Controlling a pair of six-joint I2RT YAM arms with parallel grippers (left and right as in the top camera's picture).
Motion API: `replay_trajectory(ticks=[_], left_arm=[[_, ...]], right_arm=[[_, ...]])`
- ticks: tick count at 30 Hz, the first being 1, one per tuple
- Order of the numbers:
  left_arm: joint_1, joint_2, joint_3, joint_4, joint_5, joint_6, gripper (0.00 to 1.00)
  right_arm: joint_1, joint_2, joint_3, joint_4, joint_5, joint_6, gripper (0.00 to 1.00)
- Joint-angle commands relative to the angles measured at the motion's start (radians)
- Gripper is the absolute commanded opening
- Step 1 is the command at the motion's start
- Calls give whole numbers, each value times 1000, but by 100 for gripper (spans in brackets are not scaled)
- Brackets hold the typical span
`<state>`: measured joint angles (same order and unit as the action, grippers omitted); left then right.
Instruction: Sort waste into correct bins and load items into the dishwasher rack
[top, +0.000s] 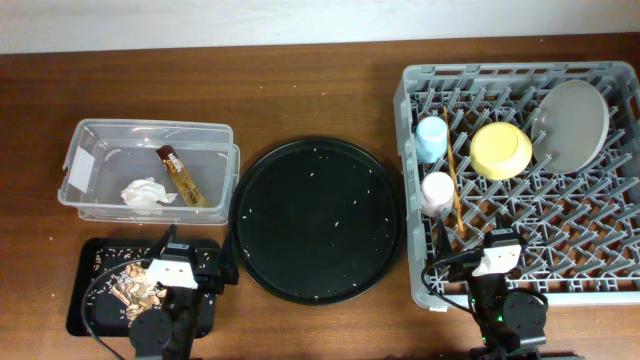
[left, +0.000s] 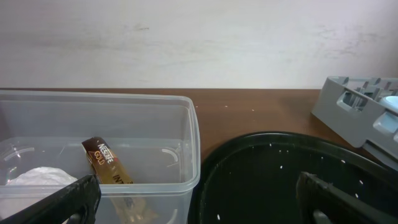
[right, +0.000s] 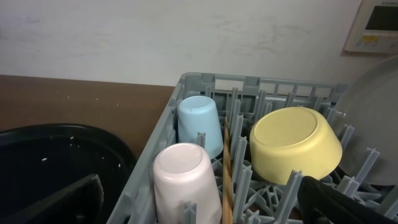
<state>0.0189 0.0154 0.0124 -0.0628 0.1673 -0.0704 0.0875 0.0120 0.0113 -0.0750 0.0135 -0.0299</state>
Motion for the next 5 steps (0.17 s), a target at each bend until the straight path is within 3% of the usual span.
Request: replay_trajectory(ticks=[1, 5], left_arm=[[4, -11, -3, -2, -7, 19, 99], [3, -11, -3, -2, -7, 19, 99]], right_arm=[[-4, -6, -6, -7, -2, 0, 98], [-4, -6, -6, -7, -2, 0, 98]])
